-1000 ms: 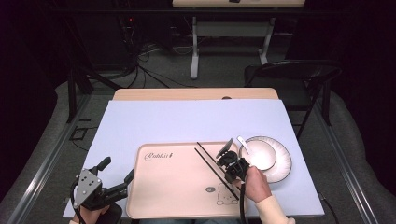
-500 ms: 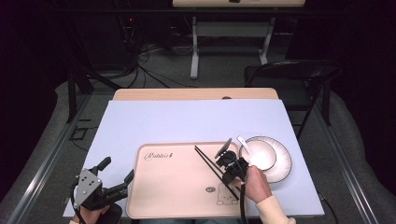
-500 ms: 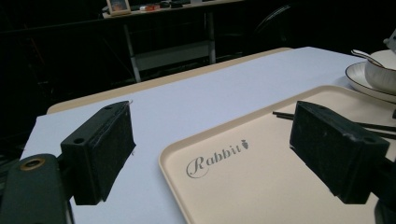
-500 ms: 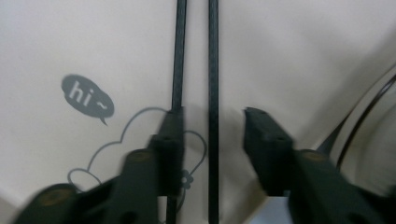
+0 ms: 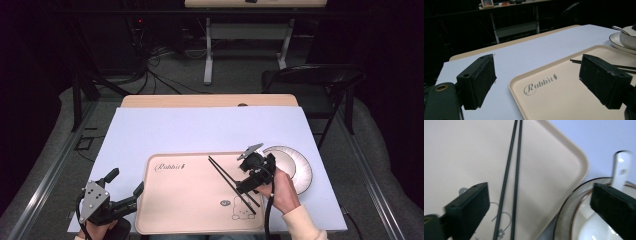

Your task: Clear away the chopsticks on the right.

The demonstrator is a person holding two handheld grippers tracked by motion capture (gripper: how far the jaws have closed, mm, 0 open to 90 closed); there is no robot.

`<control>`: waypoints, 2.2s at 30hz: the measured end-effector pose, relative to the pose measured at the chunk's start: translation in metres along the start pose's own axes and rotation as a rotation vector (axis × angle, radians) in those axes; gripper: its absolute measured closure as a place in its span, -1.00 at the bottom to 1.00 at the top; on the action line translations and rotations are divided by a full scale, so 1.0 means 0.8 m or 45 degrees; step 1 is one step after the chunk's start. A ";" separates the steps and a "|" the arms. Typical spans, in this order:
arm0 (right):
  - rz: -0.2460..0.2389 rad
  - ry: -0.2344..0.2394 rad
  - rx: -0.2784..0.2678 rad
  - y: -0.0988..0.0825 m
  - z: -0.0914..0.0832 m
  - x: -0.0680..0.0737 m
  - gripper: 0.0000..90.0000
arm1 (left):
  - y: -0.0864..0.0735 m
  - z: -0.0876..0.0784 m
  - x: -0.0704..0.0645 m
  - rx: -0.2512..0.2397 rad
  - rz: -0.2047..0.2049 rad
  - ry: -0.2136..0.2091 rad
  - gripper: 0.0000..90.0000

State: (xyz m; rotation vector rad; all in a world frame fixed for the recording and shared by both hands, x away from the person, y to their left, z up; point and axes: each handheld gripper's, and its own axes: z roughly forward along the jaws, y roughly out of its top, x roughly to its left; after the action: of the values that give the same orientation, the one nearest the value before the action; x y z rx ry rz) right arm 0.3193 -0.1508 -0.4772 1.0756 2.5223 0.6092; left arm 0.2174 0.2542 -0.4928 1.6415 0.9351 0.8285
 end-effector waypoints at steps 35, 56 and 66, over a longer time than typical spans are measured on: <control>-0.013 -0.182 -0.524 -0.097 -0.111 -0.035 -1.00 | 0.000 0.001 0.000 0.002 0.008 0.001 -0.70; 0.011 -0.099 -0.744 -0.212 -0.110 -0.009 -1.00 | 0.000 0.001 -0.001 0.003 0.007 0.004 -0.70; 0.001 -0.036 -0.692 -0.218 -0.103 -0.009 -1.00 | 0.001 0.002 -0.002 0.006 0.017 0.001 -0.69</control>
State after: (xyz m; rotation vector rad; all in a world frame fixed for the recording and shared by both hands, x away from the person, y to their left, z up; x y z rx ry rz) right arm 0.1821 -0.2858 -0.4938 0.8681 2.1340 1.1799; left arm 0.2182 0.2516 -0.4927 1.6535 0.9286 0.8368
